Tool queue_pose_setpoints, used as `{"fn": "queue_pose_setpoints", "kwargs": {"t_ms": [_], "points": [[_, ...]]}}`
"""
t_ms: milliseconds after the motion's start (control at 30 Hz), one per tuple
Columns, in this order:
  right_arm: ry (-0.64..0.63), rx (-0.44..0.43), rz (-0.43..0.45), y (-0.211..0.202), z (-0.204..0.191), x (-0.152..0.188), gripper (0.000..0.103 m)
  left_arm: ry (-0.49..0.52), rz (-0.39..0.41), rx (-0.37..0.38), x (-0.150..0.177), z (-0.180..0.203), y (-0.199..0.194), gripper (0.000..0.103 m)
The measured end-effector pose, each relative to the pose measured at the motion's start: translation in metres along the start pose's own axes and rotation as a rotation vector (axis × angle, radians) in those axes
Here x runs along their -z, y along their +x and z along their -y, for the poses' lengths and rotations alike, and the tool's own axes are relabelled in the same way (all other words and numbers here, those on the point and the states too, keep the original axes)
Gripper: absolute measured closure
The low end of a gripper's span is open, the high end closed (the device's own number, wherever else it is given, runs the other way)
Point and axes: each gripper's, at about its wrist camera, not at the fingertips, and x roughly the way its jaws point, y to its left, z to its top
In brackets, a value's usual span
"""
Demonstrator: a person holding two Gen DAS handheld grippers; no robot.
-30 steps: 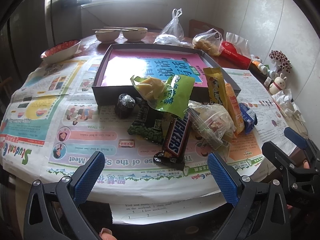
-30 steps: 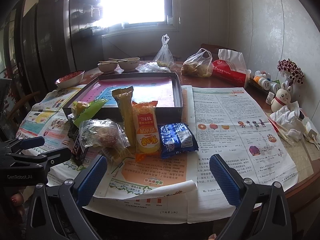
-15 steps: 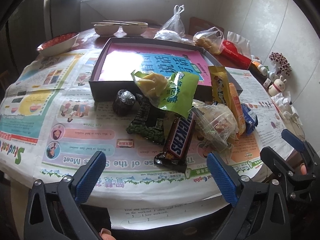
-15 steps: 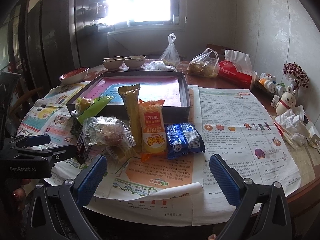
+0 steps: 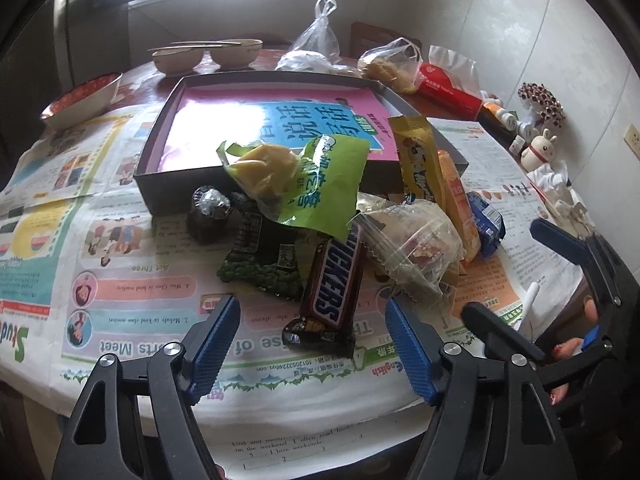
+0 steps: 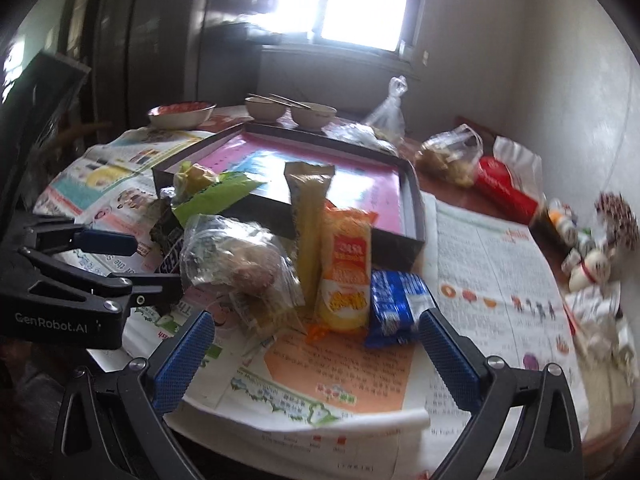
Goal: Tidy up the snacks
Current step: 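Reach the left gripper down to the Snickers bar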
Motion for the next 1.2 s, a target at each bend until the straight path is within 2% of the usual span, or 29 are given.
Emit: {"fn": "queue_pose_setpoints", "kwargs": {"t_ms": [133, 267, 367, 500, 633, 800, 967, 1200], "points": [[-0.095, 0.005, 0.026, 0.005, -0.014, -0.006, 0.000, 0.011, -0.009, 0.013, -0.003, -0.001, 0.003, 0.043], [-0.209, 0.050, 0.064, 0.011, -0.031, -0.007, 0.000, 0.020, -0.012, 0.019, -0.006, -0.002, 0.004, 0.046], [-0.246, 0.060, 0.062, 0.018, -0.036, -0.008, 0.007, 0.027, -0.018, 0.032, -0.008, -0.004, 0.004, 0.052], [-0.251, 0.023, 0.067, 0.024, -0.037, -0.012, 0.018, 0.044, -0.022, 0.040, -0.009, -0.004, 0.004, 0.053], [-0.257, -0.020, 0.078, 0.028, -0.039, -0.015, 0.024, 0.059, -0.023, 0.051, -0.010, -0.001, 0.005, 0.053], [-0.265, -0.076, 0.067, 0.033, -0.044, -0.017, 0.052, 0.066, -0.040, 0.075, -0.012, 0.001, 0.010, 0.062], [-0.209, -0.121, 0.053, 0.036, -0.035, -0.017, 0.056, 0.068, -0.055, 0.089, -0.015, 0.002, 0.016, 0.071], [-0.101, -0.209, 0.033, 0.036, -0.018, -0.018, 0.057, 0.039, -0.054, 0.136, -0.020, -0.001, 0.020, 0.073]]}}
